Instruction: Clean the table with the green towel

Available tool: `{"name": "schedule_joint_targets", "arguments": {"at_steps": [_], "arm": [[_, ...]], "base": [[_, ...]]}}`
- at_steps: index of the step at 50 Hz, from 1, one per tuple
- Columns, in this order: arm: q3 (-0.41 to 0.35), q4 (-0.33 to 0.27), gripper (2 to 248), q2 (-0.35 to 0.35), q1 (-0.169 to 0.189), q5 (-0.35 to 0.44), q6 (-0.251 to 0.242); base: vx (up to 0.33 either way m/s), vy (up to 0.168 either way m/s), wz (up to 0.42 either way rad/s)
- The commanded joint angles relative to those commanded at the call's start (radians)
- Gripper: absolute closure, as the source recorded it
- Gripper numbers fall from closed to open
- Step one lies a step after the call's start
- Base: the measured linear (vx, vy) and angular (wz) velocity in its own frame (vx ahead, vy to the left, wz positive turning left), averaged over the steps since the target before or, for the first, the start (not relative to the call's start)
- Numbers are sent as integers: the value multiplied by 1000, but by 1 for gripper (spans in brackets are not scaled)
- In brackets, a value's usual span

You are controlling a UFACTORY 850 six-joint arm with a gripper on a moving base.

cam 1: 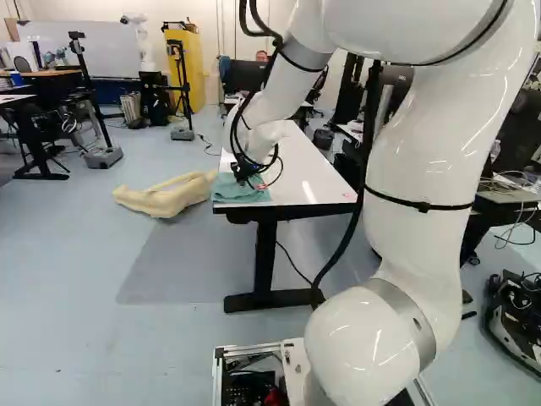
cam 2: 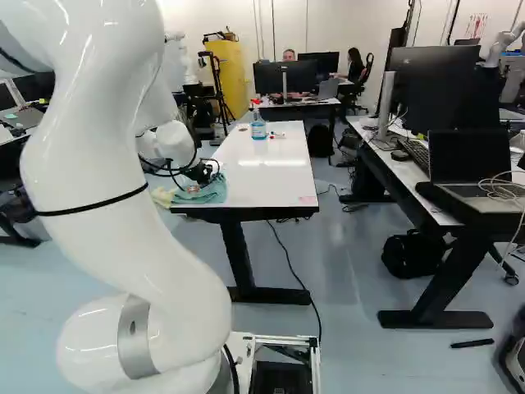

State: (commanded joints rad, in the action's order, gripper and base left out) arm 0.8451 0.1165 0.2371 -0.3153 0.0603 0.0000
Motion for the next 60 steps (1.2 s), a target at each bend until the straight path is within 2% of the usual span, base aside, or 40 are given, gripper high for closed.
{"name": "schedule_joint_targets", "arguments": {"at_steps": [14,60], "arm": [[-2,0,229,-7,0,0,0],[-17,0,229,-127,2,0,0]], "base": [[0,0,0],[0,0,0]]}}
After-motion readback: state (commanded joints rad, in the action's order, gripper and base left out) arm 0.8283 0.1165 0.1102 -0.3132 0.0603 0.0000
